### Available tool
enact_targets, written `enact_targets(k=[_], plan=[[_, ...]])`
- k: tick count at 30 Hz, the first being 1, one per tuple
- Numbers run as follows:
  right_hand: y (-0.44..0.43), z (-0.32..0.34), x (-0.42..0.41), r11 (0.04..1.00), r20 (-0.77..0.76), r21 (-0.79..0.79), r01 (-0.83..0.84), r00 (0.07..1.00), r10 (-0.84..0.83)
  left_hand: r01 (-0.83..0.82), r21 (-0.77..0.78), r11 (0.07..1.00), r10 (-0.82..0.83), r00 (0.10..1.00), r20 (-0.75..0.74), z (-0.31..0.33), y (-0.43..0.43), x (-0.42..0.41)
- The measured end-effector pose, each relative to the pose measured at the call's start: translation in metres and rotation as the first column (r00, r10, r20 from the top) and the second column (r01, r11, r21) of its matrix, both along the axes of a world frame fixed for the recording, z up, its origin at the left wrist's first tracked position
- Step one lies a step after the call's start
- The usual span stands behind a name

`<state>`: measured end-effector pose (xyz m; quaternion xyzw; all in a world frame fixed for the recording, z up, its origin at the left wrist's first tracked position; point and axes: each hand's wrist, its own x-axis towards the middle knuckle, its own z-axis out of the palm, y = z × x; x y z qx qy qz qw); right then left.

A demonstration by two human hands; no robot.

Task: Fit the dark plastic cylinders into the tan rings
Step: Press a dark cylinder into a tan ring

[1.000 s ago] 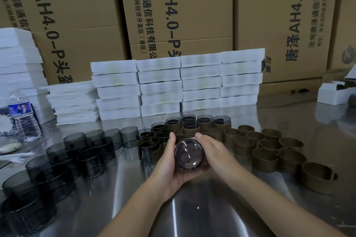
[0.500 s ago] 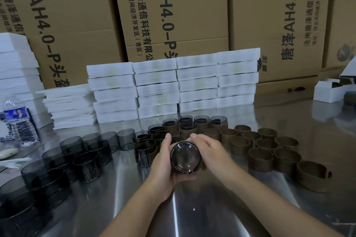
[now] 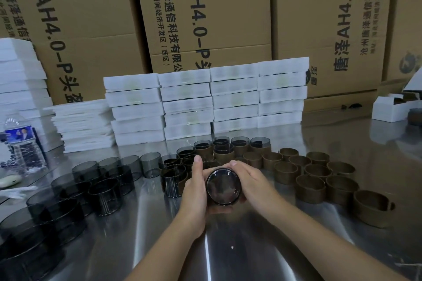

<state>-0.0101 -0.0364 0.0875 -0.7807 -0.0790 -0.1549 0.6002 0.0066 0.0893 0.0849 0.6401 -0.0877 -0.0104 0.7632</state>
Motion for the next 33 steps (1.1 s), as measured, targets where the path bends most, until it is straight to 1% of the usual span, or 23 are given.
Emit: enact_targets(k=[10, 18, 22, 25, 28, 31, 33], plan=[[0.004, 0.0, 0.0, 0.999, 0.011, -0.005, -0.045, 0.999, 0.045, -0.101, -0.013, 0.995, 0.101, 0.995, 0.008, 0.003, 0.001, -0.004], [0.006, 0.002, -0.003, 0.997, 0.083, 0.044, -0.062, 0.995, 0.058, -0.105, -0.004, 0.995, 0.105, 0.993, 0.061, 0.008, 0.002, -0.009], [0.006, 0.003, -0.004, 0.996, 0.072, 0.055, -0.063, 0.996, 0.059, -0.113, -0.011, 0.994, 0.113, 0.992, 0.058, 0.008, 0.001, -0.011], [0.006, 0.003, -0.006, 0.995, 0.027, 0.074, -0.068, 0.997, 0.066, -0.112, 0.013, 0.994, 0.111, 0.991, 0.072, 0.008, 0.002, -0.012], [0.003, 0.007, -0.008, 0.976, -0.106, 0.195, -0.1, 0.987, 0.122, -0.109, 0.067, 0.992, 0.1, 0.988, 0.118, 0.007, 0.002, -0.011], [-0.006, 0.012, -0.01, 0.951, -0.233, 0.256, -0.174, 0.944, 0.235, -0.194, 0.137, 0.972, 0.169, 0.97, 0.173, 0.003, 0.001, -0.007], [-0.008, 0.013, -0.01, 0.946, -0.267, 0.257, -0.198, 0.926, 0.266, -0.263, 0.16, 0.951, 0.224, 0.948, 0.224, 0.003, 0.002, -0.005]])
